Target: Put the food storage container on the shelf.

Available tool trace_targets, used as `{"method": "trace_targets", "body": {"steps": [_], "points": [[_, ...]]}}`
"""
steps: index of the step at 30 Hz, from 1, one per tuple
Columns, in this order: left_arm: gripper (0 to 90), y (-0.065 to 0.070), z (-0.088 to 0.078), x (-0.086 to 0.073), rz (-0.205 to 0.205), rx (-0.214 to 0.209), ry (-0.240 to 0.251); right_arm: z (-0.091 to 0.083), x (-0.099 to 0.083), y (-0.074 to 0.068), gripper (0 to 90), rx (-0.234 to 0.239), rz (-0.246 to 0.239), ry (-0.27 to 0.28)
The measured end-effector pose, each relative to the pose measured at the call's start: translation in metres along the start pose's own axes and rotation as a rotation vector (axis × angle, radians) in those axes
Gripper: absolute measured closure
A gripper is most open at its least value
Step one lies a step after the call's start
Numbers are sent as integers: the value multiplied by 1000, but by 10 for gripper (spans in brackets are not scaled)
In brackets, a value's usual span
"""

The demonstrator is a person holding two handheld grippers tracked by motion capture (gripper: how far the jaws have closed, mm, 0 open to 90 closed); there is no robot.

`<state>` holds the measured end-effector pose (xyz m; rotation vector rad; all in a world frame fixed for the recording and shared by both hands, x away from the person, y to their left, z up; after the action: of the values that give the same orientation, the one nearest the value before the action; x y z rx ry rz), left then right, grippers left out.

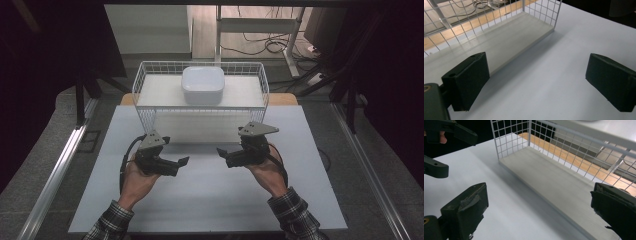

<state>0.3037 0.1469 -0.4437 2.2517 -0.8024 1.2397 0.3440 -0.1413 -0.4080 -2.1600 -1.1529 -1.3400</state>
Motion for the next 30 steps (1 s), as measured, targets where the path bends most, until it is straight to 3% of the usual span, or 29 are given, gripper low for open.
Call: {"method": "trace_targets", "body": {"steps": [16, 30], "points": [[42, 6, 6, -18, -5, -24, -4, 3, -20, -9, 0, -3, -36, -20], [27, 5, 1, -38, -24, -15, -19, -11, -40, -6, 0, -2, -7, -47]]}}
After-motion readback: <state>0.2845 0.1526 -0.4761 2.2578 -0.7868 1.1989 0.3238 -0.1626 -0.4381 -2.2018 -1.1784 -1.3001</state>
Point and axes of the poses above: each handheld gripper's, and its own axes: z roughly forward along the jaws, x roughly out of its top, y roughly to its right, the point moved 1 cm from there along z, roughly forward along the jaws, and after that the axes turned 3 degrees about -z, right-handed, at the moved point
